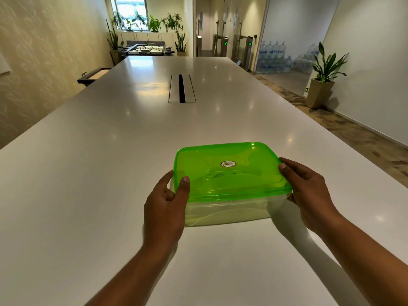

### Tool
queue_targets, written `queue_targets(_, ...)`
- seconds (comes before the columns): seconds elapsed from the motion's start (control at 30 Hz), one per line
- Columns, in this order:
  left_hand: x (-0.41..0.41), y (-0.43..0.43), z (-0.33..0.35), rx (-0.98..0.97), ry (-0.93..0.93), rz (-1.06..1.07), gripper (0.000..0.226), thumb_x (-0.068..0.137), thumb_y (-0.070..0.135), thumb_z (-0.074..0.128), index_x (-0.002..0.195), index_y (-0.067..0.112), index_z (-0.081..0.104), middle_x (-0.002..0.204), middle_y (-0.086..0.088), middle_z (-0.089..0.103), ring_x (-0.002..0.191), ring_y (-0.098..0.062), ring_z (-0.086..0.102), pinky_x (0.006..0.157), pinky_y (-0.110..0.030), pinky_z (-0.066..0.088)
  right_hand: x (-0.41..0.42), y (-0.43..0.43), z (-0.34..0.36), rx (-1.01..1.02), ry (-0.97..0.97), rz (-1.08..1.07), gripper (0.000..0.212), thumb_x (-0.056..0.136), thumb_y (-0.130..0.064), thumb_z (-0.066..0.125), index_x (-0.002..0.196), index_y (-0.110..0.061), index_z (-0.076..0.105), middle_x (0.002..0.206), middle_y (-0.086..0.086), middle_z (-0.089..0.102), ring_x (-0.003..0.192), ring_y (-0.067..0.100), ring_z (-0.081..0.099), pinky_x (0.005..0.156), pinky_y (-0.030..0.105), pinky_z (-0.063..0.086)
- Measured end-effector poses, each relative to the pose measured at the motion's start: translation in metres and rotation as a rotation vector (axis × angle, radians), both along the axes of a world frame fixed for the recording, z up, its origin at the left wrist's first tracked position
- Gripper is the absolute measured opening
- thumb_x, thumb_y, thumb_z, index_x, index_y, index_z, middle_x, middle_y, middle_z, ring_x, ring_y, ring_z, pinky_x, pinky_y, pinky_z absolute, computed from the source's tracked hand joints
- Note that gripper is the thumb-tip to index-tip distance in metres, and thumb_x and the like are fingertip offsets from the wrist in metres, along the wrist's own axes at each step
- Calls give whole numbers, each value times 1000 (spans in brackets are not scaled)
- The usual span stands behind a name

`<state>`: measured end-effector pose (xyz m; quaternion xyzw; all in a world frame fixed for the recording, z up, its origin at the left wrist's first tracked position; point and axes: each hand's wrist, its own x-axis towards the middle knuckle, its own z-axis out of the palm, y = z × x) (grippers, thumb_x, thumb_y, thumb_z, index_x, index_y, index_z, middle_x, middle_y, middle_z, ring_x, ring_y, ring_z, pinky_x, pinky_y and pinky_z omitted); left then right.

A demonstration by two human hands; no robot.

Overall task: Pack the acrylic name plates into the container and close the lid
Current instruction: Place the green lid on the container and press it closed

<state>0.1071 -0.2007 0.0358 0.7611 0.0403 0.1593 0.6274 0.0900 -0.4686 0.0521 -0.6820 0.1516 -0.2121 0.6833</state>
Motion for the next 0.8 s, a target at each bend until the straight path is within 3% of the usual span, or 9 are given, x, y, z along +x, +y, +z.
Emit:
queue_targets(0.1,-1,-1,-1,-57,6,-17,46,90,42,61,132,23,58,57,-9,38,54,-18,39,56,-34,35,-3,2,-1,6,29,1,20,88,-35,65,106,-34,72,82,-7,68,58,13,44,57,30,37)
queue_targets(0.17,-3,-1,-2,-83,2,-36,49,91,36,63,135,19,55,50,0,39,55,-20,38,56,-33,36,-4,1,-1,18,14,5,21,89,-33,64,108,-31,72,77,-5,65,53,12,36,51,27,32)
queue_targets(0.3,-4,-2,-5,-121,12,-38,49,91,31,64,136,16,53,39,12,45,51,-17,40,55,-32,39,-4,2,-1,19,10,13,23,90,-30,62,111,-27,71,81,-4,66,57,13,38,53,27,31)
queue_targets(0.43,-4,-6,-2,-135,23,-35,48,90,31,65,136,19,53,57,-14,33,53,-24,35,49,-47,44,-3,2,0,20,12,16,25,91,-28,61,114,-24,70,83,-5,68,55,10,41,53,26,31)
queue_targets(0.53,-3,-3,0,-102,-4,-35,44,88,32,67,130,21,60,59,-16,39,53,-22,39,53,-36,42,-3,-2,2,-27,25,31,24,92,-26,61,114,-22,70,77,-2,65,47,11,37,45,25,33)
queue_targets(0.6,2,0,2,-86,-14,-34,40,86,34,69,124,22,64,73,-5,57,60,-15,52,58,-27,43,-2,-4,4,-66,48,46,23,92,-26,61,112,-20,70,72,-3,65,45,12,38,42,25,35)
queue_targets(0.67,9,2,3,-160,33,-77,37,87,33,68,123,23,64,103,-1,67,86,-14,64,70,-25,49,-1,-4,4,-85,64,52,20,92,-25,60,107,-20,72,65,-9,66,47,12,39,43,24,34)
queue_targets(0.73,13,0,3,-239,74,-152,41,90,28,64,131,23,60,125,0,65,110,-16,62,89,-31,50,-1,-2,1,-102,58,43,21,93,-27,59,108,-22,73,69,-10,67,52,11,41,46,25,34)
queue_targets(0.8,13,-5,2,-269,93,-178,48,93,27,61,139,24,50,136,2,59,121,-16,57,104,-39,44,0,1,-1,-156,48,38,25,94,-30,56,115,-26,71,85,-4,69,57,5,46,55,25,37)
